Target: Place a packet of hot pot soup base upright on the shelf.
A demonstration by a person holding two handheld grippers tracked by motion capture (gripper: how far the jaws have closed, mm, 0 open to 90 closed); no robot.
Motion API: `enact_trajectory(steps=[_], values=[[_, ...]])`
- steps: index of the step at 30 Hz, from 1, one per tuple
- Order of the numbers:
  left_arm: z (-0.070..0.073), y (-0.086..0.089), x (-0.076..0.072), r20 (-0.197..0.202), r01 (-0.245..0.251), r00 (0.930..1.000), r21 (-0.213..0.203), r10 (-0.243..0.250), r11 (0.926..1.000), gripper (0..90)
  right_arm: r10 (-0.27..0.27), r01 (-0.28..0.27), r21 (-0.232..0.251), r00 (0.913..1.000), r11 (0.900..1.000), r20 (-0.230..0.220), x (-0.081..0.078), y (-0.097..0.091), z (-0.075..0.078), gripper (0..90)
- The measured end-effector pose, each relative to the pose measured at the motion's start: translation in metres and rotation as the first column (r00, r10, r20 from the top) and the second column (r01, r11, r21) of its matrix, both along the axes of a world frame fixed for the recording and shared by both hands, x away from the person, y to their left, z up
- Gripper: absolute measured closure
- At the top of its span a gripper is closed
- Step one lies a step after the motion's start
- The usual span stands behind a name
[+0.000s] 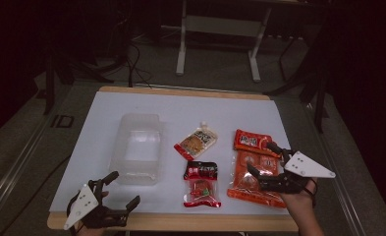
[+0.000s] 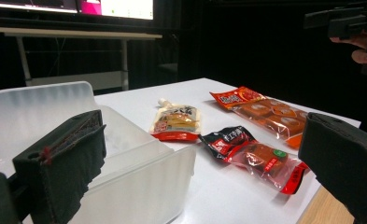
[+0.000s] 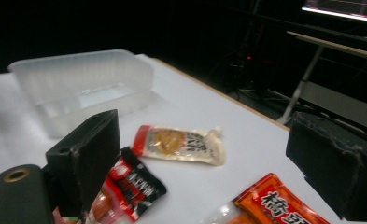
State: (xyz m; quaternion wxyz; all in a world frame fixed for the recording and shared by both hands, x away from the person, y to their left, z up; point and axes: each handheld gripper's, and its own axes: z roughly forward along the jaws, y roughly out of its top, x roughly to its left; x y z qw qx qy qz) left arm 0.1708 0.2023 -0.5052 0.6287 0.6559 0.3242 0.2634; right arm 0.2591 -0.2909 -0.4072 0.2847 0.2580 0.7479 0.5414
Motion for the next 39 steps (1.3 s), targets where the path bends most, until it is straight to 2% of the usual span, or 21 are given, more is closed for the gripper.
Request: enact_trajectory(steps=[2,8,13,15,22,29,31,35,39], values=[[0.000,0.000,0.001,-0.002,-0.006,1.0000,-0.005,0.006,1.0000,1.3,-0.001,0.001,0.007,1.0000,1.0000,-0.005,0.004,-0.002,0.000,9.7],[-0.001,0.000,0.001,-0.001,-0.009,1.0000,0.001,0.009,1.0000,1.3,-0.059,0.059,0.007,0.9969,0.9982,-0.051,0.023,-0.011,-0.004,9.7],[-0.001,-0.001,0.001,0.003,-0.016,0.9999,0.014,0.016,0.9998,1.3,-0.105,0.104,-0.015,0.9930,0.9945,-0.056,0.037,-0.020,-0.005,9.7],[-0.001,-0.001,0.001,0.004,-0.020,0.9998,0.007,0.020,0.9998,1.3,-0.124,0.123,-0.016,0.9907,0.9923,-0.057,0.042,-0.023,-0.005,9.7],[-0.002,-0.001,0.002,-0.002,-0.018,0.9998,0.006,0.018,0.9998,1.3,-0.168,0.166,-0.030,0.9810,0.9858,-0.098,0.064,-0.037,-0.012,9.8],[-0.002,0.000,0.003,-0.004,-0.016,0.9999,0.003,0.016,0.9999,1.3,-0.222,0.217,-0.060,0.9692,0.9743,-0.106,0.083,-0.044,-0.023,9.8],[-0.002,-0.001,0.003,-0.004,-0.016,0.9999,0.006,0.016,0.9999,1.3,-0.228,0.223,-0.053,0.9656,0.9733,-0.124,0.089,-0.049,-0.027,10.4],[-0.002,-0.001,0.002,-0.002,-0.014,0.9999,0.008,0.014,0.9999,1.3,-0.247,0.238,-0.082,0.9593,0.9679,-0.137,0.100,-0.053,-0.034,12.6],[-0.002,-0.001,0.003,-0.006,-0.016,0.9999,0.010,0.016,0.9998,1.3,-0.253,0.241,-0.091,0.9542,0.9662,-0.159,0.109,-0.055,-0.041,13.5]])
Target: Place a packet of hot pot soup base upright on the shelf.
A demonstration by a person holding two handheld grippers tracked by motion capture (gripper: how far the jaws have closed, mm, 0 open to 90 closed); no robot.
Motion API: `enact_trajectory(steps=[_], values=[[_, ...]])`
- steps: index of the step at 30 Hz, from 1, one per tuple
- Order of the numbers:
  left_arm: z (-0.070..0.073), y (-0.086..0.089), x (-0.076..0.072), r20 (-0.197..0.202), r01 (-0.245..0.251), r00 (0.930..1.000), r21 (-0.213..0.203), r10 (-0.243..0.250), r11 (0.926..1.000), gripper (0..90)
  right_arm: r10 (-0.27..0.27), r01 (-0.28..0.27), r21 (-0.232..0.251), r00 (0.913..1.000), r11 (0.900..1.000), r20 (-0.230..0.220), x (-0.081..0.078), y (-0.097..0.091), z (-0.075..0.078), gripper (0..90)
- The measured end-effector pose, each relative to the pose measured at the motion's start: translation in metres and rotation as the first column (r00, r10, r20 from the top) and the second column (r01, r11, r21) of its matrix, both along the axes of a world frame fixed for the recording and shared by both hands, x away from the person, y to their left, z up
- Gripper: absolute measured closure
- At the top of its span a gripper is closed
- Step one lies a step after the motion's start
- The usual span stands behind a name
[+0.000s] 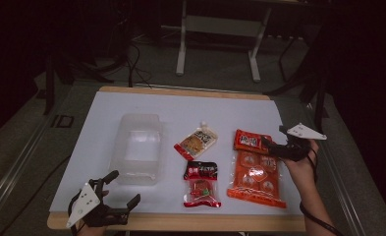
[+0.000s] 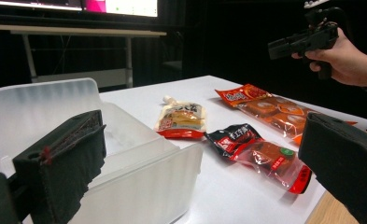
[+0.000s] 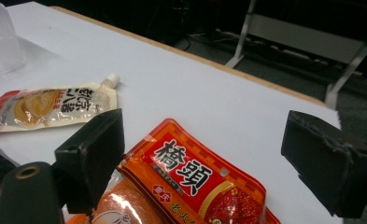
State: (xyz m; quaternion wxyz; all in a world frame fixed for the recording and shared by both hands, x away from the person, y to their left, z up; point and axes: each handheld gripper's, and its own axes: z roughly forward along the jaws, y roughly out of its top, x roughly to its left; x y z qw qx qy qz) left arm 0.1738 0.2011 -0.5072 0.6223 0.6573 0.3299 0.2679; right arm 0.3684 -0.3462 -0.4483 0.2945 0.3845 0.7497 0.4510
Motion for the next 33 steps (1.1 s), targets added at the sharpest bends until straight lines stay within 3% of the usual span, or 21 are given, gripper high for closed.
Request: enact_trajectory(steps=[10,15,19,27,33], values=[[-0.001,0.000,0.000,-0.006,0.002,1.0000,0.001,-0.002,1.0000,1.3,-0.016,0.017,0.007,0.9971,0.9998,-0.074,0.019,-0.005,-0.020,16.5],[-0.001,0.001,0.001,-0.006,-0.003,1.0000,-0.003,0.003,1.0000,1.3,-0.036,0.039,0.020,0.9914,0.9991,-0.126,0.030,-0.009,-0.034,19.6],[-0.001,0.000,0.001,-0.007,-0.009,0.9999,0.019,0.009,0.9998,1.3,-0.055,0.056,0.001,0.9876,0.9984,-0.147,0.037,-0.010,-0.044,22.7],[-0.002,0.000,0.002,-0.010,-0.013,0.9999,0.012,0.013,0.9998,1.3,-0.089,0.075,-0.079,0.9779,0.9940,-0.189,0.047,-0.019,-0.062,23.8],[-0.002,-0.002,0.002,-0.011,-0.017,0.9998,0.036,0.017,0.9992,1.3,-0.105,0.093,-0.060,0.9652,0.9938,-0.239,0.051,-0.029,-0.071,23.8]])
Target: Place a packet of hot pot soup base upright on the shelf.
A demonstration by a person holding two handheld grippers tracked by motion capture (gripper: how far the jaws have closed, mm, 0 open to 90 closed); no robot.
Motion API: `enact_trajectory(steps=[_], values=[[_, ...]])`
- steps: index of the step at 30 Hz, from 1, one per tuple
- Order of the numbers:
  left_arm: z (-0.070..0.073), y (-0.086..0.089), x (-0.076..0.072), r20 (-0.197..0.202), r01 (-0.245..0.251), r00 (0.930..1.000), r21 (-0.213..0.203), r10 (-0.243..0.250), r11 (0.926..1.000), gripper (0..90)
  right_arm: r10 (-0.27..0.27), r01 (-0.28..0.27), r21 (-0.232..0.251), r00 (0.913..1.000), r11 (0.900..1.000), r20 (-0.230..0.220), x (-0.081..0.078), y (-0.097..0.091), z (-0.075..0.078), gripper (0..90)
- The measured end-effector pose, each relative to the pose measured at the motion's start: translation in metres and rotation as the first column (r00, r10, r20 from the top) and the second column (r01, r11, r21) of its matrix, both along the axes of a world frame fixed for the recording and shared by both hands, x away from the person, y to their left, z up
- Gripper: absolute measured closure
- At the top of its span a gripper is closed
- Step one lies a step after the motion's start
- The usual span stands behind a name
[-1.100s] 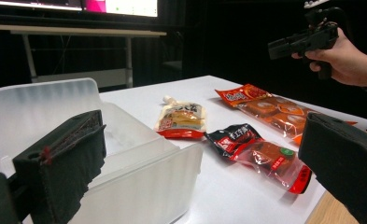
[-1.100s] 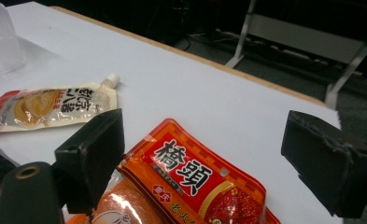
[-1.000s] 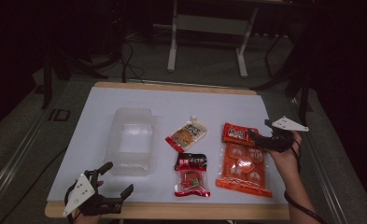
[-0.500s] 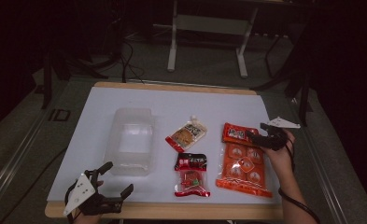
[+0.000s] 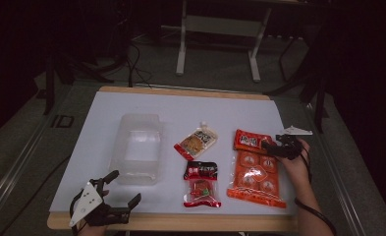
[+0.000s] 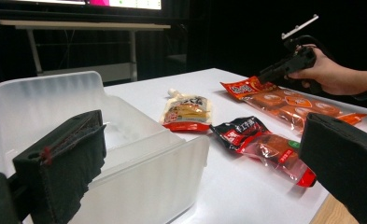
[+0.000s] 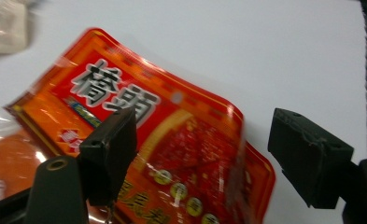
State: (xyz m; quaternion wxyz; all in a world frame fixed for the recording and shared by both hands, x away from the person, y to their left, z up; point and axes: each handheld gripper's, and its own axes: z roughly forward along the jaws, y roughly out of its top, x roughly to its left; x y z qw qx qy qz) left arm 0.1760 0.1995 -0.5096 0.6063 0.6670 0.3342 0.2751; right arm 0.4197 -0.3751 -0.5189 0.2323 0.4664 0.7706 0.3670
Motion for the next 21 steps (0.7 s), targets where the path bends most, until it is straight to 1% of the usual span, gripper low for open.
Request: enact_trajectory(steps=[2,3,4,5,7,8,9,11,13,14,16,17,18,19,20,21], values=[[0.000,0.000,0.000,-0.001,0.004,1.0000,-0.003,-0.004,1.0000,1.3,0.000,0.000,-0.001,0.9999,1.0000,-0.013,0.001,-0.002,-0.003,22.5],[0.000,0.000,0.000,-0.002,0.004,1.0000,-0.003,-0.004,1.0000,1.3,-0.001,0.000,-0.016,0.9998,0.9999,-0.021,0.002,-0.001,-0.005,21.7],[0.000,0.000,0.000,-0.002,0.004,1.0000,-0.003,-0.004,1.0000,1.3,-0.002,0.000,-0.040,0.9993,0.9992,-0.038,0.002,-0.001,-0.008,21.3],[0.000,0.000,0.000,-0.002,0.001,1.0000,0.001,-0.001,1.0000,1.3,-0.001,-0.001,-0.049,0.9990,0.9988,-0.044,0.002,0.000,-0.010,21.1],[-0.001,-0.001,0.000,-0.006,-0.002,1.0000,0.005,0.002,1.0000,1.3,-0.008,0.008,-0.014,0.9986,0.9999,-0.052,0.002,-0.004,-0.013,20.5],[-0.001,-0.001,0.000,-0.007,-0.001,1.0000,0.006,0.001,1.0000,1.3,-0.012,0.014,0.017,0.9972,0.9998,-0.074,0.003,-0.006,-0.015,20.5],[-0.001,-0.001,0.001,-0.008,-0.002,1.0000,0.006,0.002,1.0000,1.3,-0.009,0.011,0.027,0.9966,0.9996,-0.082,0.004,-0.007,-0.017,20.5],[-0.001,-0.001,0.001,-0.009,0.000,1.0000,0.009,0.000,1.0000,1.3,-0.006,0.008,0.025,0.9964,0.9996,-0.084,0.004,-0.007,-0.019,20.5],[-0.001,-0.002,0.001,-0.008,0.003,1.0000,0.010,-0.003,0.9999,1.3,-0.013,0.013,0.007,0.9954,0.9999,-0.095,0.004,-0.004,-0.018,21.5],[-0.001,-0.002,0.001,-0.007,0.003,1.0000,0.012,-0.003,0.9999,1.3,-0.010,0.010,-0.004,0.9950,0.9999,-0.100,0.004,-0.002,-0.018,24.7],[-0.001,-0.002,0.001,-0.007,0.005,1.0000,0.011,-0.005,0.9999,1.3,0.002,-0.003,-0.007,0.9938,1.0000,-0.111,0.002,0.001,-0.015,34.6],[-0.001,-0.003,0.000,-0.006,0.007,1.0000,0.011,-0.007,0.9999,1.3,0.006,-0.008,-0.019,0.9938,0.9998,-0.111,0.001,0.003,-0.014,38.5],[-0.001,-0.003,0.000,-0.006,0.009,0.9999,0.011,-0.009,0.9999,1.3,0.008,-0.013,-0.040,0.9928,0.9991,-0.120,0.000,0.007,-0.011,44.4],[-0.001,-0.003,0.000,-0.008,0.011,0.9999,0.010,-0.011,0.9999,1.3,0.007,-0.013,-0.047,0.9916,0.9988,-0.129,0.000,0.009,-0.010,50.7],[-0.001,-0.003,0.000,-0.009,0.013,0.9999,0.011,-0.013,0.9998,1.3,-0.016,0.006,-0.068,0.9899,0.9976,-0.141,-0.001,0.012,-0.008,61.3],[-0.001,-0.004,0.000,-0.009,0.013,0.9999,0.012,-0.013,0.9998,1.3,-0.032,0.018,-0.095,0.9888,0.9953,-0.146,-0.001,0.015,-0.006,68.9]])
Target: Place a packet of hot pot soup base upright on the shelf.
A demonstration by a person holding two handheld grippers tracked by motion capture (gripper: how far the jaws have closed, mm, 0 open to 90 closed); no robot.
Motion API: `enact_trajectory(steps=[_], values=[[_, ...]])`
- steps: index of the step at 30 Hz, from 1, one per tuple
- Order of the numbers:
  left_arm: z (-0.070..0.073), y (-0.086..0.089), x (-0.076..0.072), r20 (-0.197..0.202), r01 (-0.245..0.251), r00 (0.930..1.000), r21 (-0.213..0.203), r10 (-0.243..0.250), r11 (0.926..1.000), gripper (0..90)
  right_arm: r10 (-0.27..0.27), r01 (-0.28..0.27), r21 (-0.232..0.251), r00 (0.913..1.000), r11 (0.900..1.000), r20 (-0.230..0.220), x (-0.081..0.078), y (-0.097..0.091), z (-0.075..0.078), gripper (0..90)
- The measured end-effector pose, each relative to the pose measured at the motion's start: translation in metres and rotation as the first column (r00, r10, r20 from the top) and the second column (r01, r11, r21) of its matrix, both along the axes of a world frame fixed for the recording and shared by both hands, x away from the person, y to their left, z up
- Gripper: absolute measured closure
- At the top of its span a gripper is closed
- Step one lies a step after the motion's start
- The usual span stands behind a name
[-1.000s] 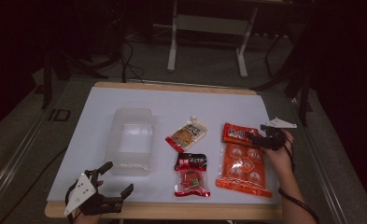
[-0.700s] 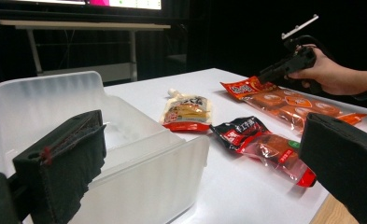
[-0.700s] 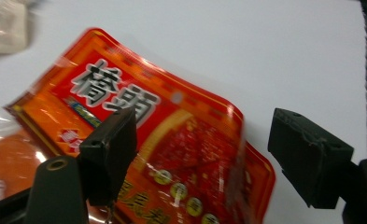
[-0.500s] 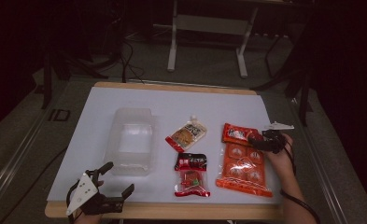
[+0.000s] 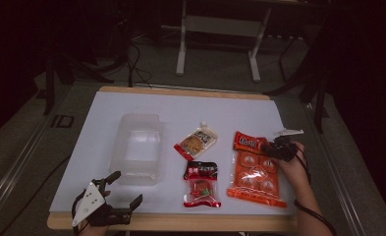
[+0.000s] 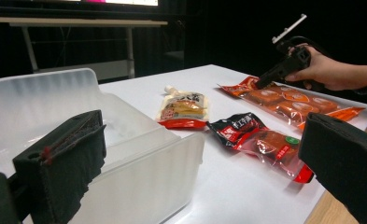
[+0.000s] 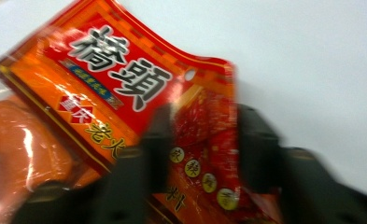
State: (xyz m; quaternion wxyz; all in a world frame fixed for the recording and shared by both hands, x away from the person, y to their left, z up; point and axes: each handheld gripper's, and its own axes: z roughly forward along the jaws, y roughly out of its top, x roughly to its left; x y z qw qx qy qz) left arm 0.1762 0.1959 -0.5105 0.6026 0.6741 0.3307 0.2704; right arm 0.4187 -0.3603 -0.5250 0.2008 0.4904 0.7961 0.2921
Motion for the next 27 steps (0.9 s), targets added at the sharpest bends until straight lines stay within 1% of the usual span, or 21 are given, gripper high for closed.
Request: enact_trajectory(steps=[1,3,5,10,13,14,16,19,24,27], values=[[0.000,0.000,0.000,0.001,0.000,1.0000,-0.001,0.000,1.0000,1.3,-0.006,0.006,-0.031,1.0000,0.9995,0.002,0.000,0.002,0.001,75.5],[0.000,0.000,-0.001,0.002,0.001,1.0000,0.002,-0.001,1.0000,1.3,-0.002,0.003,-0.073,1.0000,0.9973,0.007,0.000,0.007,0.002,84.0],[0.000,0.000,-0.001,0.002,0.002,1.0000,0.001,-0.002,1.0000,1.3,0.002,-0.001,-0.101,0.9999,0.9949,0.013,-0.001,0.010,0.002,85.7],[0.000,0.000,-0.001,0.000,0.006,1.0000,-0.001,-0.006,1.0000,1.3,-0.024,0.025,-0.079,0.9997,0.9965,0.009,-0.001,0.010,0.004,86.9],[0.001,0.000,-0.001,0.003,0.005,1.0000,0.000,-0.005,1.0000,1.3,-0.050,0.050,-0.035,0.9987,0.9981,0.011,-0.002,0.008,0.005,87.6],[0.000,0.000,0.000,0.001,0.005,1.0000,-0.003,-0.005,1.0000,1.3,-0.054,0.054,-0.031,0.9985,0.9981,0.010,-0.002,0.008,0.006,87.6],[0.000,0.000,0.000,0.001,0.005,1.0000,-0.004,-0.005,1.0000,1.3,-0.050,0.051,-0.046,0.9986,0.9976,0.014,-0.003,0.009,0.009,88.0],[0.000,0.000,0.000,0.000,0.005,1.0000,0.000,-0.005,1.0000,1.3,-0.053,0.054,-0.040,0.9985,0.9977,0.014,-0.004,0.009,0.015,88.1],[0.000,0.000,0.000,0.002,0.005,1.0000,0.000,-0.005,1.0000,1.3,-0.046,0.048,-0.025,0.9974,0.9985,0.056,-0.010,0.010,0.027,88.3],[0.000,0.000,0.000,0.001,0.005,1.0000,0.000,-0.005,1.0000,1.3,-0.033,0.033,0.001,0.9942,0.9995,0.102,-0.016,0.011,0.038,88.2]])
